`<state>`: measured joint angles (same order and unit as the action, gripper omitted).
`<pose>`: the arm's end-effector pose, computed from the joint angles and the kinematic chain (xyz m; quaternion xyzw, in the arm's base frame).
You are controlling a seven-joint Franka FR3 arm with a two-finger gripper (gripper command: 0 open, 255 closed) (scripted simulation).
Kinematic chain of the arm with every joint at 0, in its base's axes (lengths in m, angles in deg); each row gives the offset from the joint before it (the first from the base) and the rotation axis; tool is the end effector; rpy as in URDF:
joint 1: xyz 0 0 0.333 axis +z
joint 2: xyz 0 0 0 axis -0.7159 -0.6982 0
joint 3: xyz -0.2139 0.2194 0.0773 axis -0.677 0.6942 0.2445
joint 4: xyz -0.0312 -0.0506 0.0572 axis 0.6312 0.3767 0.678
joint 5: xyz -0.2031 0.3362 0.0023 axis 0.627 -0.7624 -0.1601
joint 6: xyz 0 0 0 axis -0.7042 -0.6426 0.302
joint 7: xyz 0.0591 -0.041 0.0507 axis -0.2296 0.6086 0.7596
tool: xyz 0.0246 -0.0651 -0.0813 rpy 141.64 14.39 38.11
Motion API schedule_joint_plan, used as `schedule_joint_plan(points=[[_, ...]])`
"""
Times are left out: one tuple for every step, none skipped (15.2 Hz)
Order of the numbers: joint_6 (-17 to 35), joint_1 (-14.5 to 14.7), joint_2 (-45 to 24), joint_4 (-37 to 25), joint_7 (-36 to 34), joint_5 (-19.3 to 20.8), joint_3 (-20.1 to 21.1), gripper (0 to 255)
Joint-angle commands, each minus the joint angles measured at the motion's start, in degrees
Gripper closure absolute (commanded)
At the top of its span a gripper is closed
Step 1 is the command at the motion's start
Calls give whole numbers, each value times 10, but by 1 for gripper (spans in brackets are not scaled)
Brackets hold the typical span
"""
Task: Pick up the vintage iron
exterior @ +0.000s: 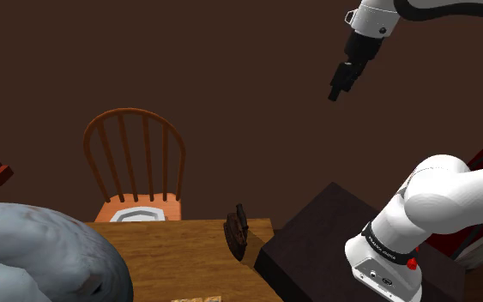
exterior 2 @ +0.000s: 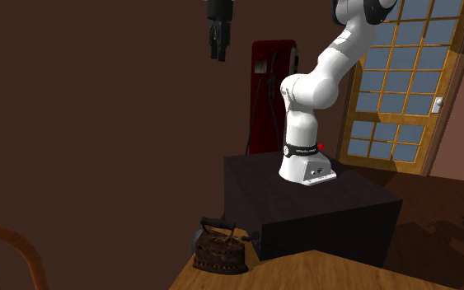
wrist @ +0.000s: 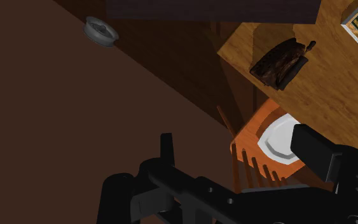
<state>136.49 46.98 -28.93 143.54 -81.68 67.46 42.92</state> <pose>0.3039 -0.0144 0.5921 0.9980 0.0307 0.0299 0.0462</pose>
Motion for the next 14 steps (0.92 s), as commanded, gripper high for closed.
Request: schedule_joint_plan(points=[[0, 0, 0, 0, 0, 0, 0, 0], [12, 2, 1, 16, -11, -5, 8, 0], [24, 4, 2, 32, -22, -10, 15, 0], [37, 7, 2, 48, -33, -15, 23, 0], [50, 10, 1, 62, -45, -20, 31, 0], [63, 12, 0, 76, -56, -26, 39, 0], [77, 15, -3, 90, -67, -31, 47, 0], [90, 19, -6, 103, -78, -37, 56, 0], [105, 22, -11, 115, -90, -43, 64, 0], [119, 25, -16, 127, -101, -48, 73, 0], [134, 29, -22, 138, -112, -54, 82, 0], [149, 32, -30, 148, -124, -60, 91, 0], [165, 36, -38, 158, -135, -66, 100, 0], [181, 40, -48, 166, -147, -72, 109, 0]])
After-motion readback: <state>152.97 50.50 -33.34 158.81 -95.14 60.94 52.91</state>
